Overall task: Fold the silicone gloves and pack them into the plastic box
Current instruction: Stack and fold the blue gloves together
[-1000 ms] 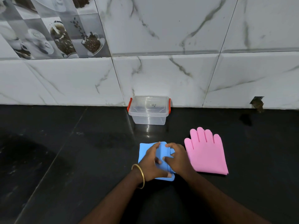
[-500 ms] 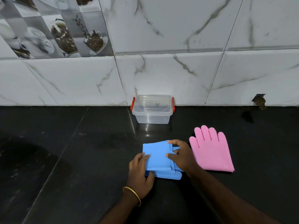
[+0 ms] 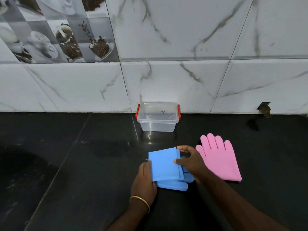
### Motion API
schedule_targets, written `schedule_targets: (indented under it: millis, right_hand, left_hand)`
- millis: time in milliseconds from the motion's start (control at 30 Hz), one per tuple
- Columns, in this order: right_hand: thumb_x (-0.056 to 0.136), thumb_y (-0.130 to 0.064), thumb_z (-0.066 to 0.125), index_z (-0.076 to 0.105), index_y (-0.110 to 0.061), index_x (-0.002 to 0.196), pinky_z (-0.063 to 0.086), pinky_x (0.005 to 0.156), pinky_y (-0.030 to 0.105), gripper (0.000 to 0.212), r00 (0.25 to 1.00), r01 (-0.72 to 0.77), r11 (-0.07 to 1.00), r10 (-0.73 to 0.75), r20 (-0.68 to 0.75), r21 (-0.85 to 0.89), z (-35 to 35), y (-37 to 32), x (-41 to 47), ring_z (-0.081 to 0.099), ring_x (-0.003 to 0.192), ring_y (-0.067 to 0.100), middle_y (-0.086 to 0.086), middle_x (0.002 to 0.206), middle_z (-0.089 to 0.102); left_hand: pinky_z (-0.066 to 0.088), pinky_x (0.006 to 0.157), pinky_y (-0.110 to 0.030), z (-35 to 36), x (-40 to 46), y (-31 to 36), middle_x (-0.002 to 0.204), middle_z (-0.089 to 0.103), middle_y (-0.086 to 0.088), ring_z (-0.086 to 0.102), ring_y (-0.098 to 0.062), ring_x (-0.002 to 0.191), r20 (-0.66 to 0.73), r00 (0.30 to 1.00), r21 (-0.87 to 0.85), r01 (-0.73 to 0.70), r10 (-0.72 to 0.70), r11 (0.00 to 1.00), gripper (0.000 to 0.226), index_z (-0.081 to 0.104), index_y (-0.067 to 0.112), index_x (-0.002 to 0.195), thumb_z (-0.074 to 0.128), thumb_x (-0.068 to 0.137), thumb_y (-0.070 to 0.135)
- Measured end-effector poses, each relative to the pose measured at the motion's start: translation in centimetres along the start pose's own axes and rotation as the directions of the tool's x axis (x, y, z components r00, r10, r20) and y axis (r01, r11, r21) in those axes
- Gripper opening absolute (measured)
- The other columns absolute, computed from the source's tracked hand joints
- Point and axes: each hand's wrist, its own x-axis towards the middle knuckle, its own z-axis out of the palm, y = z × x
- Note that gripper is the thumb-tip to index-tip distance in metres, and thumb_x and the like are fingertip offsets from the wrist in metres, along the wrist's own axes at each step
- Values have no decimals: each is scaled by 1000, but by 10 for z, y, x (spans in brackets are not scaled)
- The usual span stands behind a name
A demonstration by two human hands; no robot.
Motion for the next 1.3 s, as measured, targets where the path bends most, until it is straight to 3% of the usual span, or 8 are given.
schedule_targets:
  millis: [167, 367, 533, 667, 833, 967, 1100, 1300]
  right_hand:
    - [80, -11, 77, 53, -38, 108, 48, 54, 9, 46, 1000, 30, 995, -29, 8, -96, -1, 11, -3, 63, 88, 5, -15, 106, 59]
    - [73, -5, 78, 52, -30, 111, 44, 69, 2, 52, 947, 278, 911, -313, -71, -304, 5, 22, -10, 54, 96, 1, -5, 117, 53]
    - [75, -1, 73, 59, -29, 112, 38, 82, 0, 49, 917, 360, 855, -399, -30, -373, 12, 30, -13, 47, 113, 2, -5, 129, 45]
    - [76, -2, 74, 59, -34, 108, 35, 87, -1, 48, 907, 379, 841, -419, -24, -387, 12, 28, -14, 45, 117, -2, -6, 130, 45]
    - [76, -2, 74, 58, -36, 106, 44, 89, 15, 48, 920, 346, 877, -388, -64, -334, 14, 26, -15, 49, 118, 5, -4, 126, 52]
    - [77, -6, 75, 59, -27, 114, 44, 89, 17, 45, 951, 265, 903, -302, -60, -339, 13, 26, -10, 51, 115, 10, -6, 123, 53]
    - [79, -10, 76, 57, -24, 122, 42, 83, 13, 49, 978, 179, 922, -205, -42, -342, 12, 23, -9, 52, 112, 11, -6, 126, 52]
    - [75, -12, 80, 59, -24, 113, 38, 77, 7, 45, 958, 146, 901, -232, -169, -408, 21, 6, -22, 51, 107, 11, -4, 119, 49]
  left_hand:
    - [37, 105, -29, 0, 2, -8, 158, 18, 1, 40, -18, 130, 90, 990, 234, -126, 108, 964, 70, 25, 25, 149, 50, 84, 22]
    - [25, 114, -27, -14, 2, -18, 154, 25, 0, 29, -15, 139, 163, 975, -52, -141, 148, 989, 71, 36, 23, 147, 54, 79, 35]
    - [32, 96, -13, -21, 15, -2, 123, 54, 5, 49, -10, 119, 122, 991, -356, 95, -54, 930, 36, 58, 21, 123, 65, 88, 17]
    - [49, 83, -37, -28, 33, 1, 110, 64, 0, 60, -17, 101, 321, 905, -564, 420, -280, 711, 15, 66, 24, 100, 62, 86, 22]
    - [58, 77, -41, -28, 48, 3, 94, 68, -8, 69, -26, 87, 304, 801, -573, 586, -515, 573, 43, 56, 15, 97, 86, 66, 16]
    - [59, 55, -36, -36, 58, 9, 81, 74, -16, 72, -29, 68, 507, 725, -538, 689, -466, 486, 30, 65, 1, 81, 88, 63, 9]
    - [59, 70, -47, -41, 63, 16, 96, 73, -20, 71, -35, 83, 572, 698, -486, 711, -431, 508, 32, 63, 0, 95, 82, 69, 3]
    - [56, 85, -53, -46, 67, 26, 103, 71, -23, 69, -39, 93, 481, 791, -582, 611, -379, 537, 24, 63, 4, 96, 74, 76, -3]
